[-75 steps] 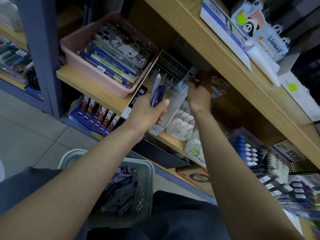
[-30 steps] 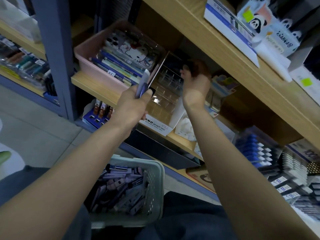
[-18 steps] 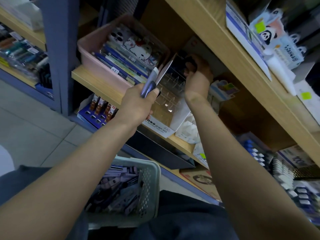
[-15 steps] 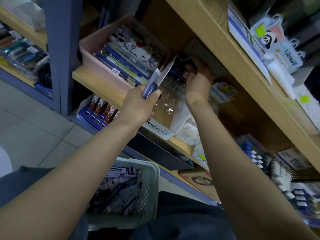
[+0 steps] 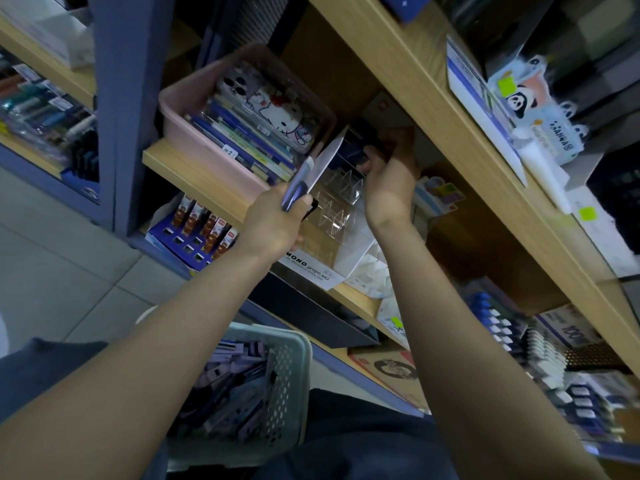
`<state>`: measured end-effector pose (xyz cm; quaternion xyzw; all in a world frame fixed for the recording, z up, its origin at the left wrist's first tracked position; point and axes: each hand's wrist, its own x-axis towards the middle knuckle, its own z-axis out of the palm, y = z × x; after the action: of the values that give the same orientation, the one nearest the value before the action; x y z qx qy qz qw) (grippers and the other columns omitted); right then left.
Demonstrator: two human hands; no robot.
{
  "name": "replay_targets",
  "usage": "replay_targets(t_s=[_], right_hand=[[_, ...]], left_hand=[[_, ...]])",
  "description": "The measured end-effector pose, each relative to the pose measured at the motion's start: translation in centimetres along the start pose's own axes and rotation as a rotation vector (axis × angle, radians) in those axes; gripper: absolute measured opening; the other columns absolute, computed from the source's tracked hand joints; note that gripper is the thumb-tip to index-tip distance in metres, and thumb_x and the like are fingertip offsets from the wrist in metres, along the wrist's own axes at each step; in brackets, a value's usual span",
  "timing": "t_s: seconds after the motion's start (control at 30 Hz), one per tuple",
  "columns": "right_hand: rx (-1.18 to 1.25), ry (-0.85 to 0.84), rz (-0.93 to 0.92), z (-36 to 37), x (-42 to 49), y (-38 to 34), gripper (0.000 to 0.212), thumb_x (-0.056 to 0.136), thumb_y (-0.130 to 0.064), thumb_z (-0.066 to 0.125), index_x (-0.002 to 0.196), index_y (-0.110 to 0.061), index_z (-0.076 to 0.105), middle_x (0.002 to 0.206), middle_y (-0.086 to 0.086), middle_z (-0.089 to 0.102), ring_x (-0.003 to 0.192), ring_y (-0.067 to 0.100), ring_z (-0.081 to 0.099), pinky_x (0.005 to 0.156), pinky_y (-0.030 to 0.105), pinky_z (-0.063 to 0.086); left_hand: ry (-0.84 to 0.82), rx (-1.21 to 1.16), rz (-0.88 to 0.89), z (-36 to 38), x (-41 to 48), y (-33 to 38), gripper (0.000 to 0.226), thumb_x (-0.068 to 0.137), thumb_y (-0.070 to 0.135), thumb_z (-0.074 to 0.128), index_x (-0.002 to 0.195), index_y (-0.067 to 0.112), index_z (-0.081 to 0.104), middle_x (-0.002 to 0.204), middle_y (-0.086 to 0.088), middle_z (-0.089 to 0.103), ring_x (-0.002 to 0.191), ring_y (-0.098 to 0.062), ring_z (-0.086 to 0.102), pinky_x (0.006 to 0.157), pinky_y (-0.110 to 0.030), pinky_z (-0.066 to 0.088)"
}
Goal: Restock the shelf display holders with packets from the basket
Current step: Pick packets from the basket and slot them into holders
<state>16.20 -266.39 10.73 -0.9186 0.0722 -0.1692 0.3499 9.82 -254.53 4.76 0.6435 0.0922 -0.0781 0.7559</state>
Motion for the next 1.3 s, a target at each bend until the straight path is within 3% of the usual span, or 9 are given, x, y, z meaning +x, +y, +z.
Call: replay_targets(t_s=[0.13, 0.27, 0.43, 0.6, 0.83, 0.97, 1.07, 1.2, 1.3], right_hand=[[0.006, -0.033, 0.022, -0.6, -1.0, 0.6, 0.014, 0.099, -0.01, 0.042, 0.112, -0.012, 0.046, 0.104, 0.005, 0.062, 0.069, -0.001, 0.056, 0.054, 0.002, 0.042], [0.007, -0.021, -0.042, -0.7, -1.2, 0.3, 0.008, 0.096, -0.013, 0.05, 0.104, -0.012, 0.05, 0.077, 0.001, 0.061, 0.069, 0.009, 0.06, 0.062, 0.013, 0.047], [0.004, 0.009, -0.063, 0.2, 0.9, 0.0, 0.017, 0.088, -0.007, 0.061, 0.105, -0.005, 0.06, 0.102, 0.004, 0.062, 0.092, 0.018, 0.061, 0.082, 0.031, 0.052], [-0.117, 0.039, -0.178, 1.0, 0.8, 0.4, 0.019, 0.088, -0.015, 0.064, 0.106, -0.008, 0.065, 0.104, 0.002, 0.065, 0.084, 0.005, 0.053, 0.076, 0.017, 0.043], [-0.32, -0.014, -0.156, 0.0, 0.9, 0.4, 0.035, 0.09, -0.025, 0.062, 0.123, -0.015, 0.058, 0.124, 0.006, 0.056, 0.11, 0.021, 0.055, 0.091, 0.028, 0.044], [-0.185, 0.036, -0.154, -1.1, -1.6, -0.4, 0.03, 0.097, -0.026, 0.05, 0.121, -0.007, 0.05, 0.103, 0.001, 0.058, 0.09, 0.017, 0.057, 0.076, 0.025, 0.041], [0.028, -0.099, -0.099, -2.1, -4.3, -0.8, 0.027, 0.098, -0.027, 0.046, 0.117, -0.011, 0.056, 0.098, -0.006, 0.058, 0.091, 0.008, 0.055, 0.08, 0.019, 0.042], [0.252, -0.354, 0.025, -3.4, -5.8, -0.1, 0.028, 0.097, -0.023, 0.049, 0.097, 0.003, 0.061, 0.087, 0.012, 0.062, 0.082, 0.017, 0.058, 0.081, 0.036, 0.049], [0.445, -0.348, 0.091, -4.6, -6.7, 0.1, 0.023, 0.097, -0.016, 0.049, 0.091, 0.003, 0.06, 0.082, 0.015, 0.061, 0.076, 0.02, 0.057, 0.07, 0.024, 0.05]], left_hand=[[-0.009, 0.126, 0.112, 0.6, 0.0, -0.7, 0.041, 0.097, 0.025, 0.048, 0.136, 0.015, 0.046, 0.11, -0.008, 0.06, 0.057, -0.012, 0.056, 0.045, -0.012, 0.044], [0.065, 0.251, 0.204, 0.9, 0.1, -1.0, 0.038, 0.095, 0.023, 0.052, 0.132, 0.012, 0.051, 0.108, -0.013, 0.062, 0.092, -0.028, 0.061, 0.079, -0.033, 0.053], [0.091, 0.265, 0.226, 1.1, 0.1, -1.0, 0.035, 0.095, 0.022, 0.052, 0.129, 0.013, 0.053, 0.09, -0.002, 0.055, 0.079, -0.018, 0.054, 0.072, -0.029, 0.05], [0.074, 0.243, 0.205, 1.0, 0.2, -1.0, 0.034, 0.095, 0.021, 0.053, 0.128, 0.013, 0.054, 0.091, -0.001, 0.056, 0.082, -0.02, 0.057, 0.079, -0.038, 0.055], [0.113, 0.224, 0.189, 1.3, 0.0, -0.3, 0.036, 0.096, 0.025, 0.05, 0.128, 0.008, 0.053, 0.115, -0.017, 0.058, 0.105, -0.027, 0.055, 0.087, -0.033, 0.045], [0.089, 0.133, 0.192, 1.3, -0.6, 0.8, 0.028, 0.097, 0.023, 0.049, 0.121, 0.011, 0.056, 0.088, 0.005, 0.056, 0.075, -0.004, 0.051, 0.061, -0.002, 0.038], [-0.037, 0.083, 0.163, 1.3, -1.1, 1.3, 0.019, 0.095, 0.02, 0.051, 0.113, 0.021, 0.059, 0.077, 0.009, 0.054, 0.066, 0.0, 0.048, 0.053, -0.006, 0.037], [-0.201, 0.053, 0.165, 1.1, -2.2, 1.9, 0.014, 0.092, 0.015, 0.054, 0.098, 0.027, 0.06, 0.048, 0.018, 0.048, 0.045, 0.005, 0.045, 0.043, -0.009, 0.032], [-0.313, 0.056, 0.122, 1.2, -3.0, 2.2, 0.017, 0.091, 0.014, 0.057, 0.107, 0.014, 0.056, 0.048, 0.013, 0.046, 0.038, 0.004, 0.043, 0.039, -0.007, 0.03]])
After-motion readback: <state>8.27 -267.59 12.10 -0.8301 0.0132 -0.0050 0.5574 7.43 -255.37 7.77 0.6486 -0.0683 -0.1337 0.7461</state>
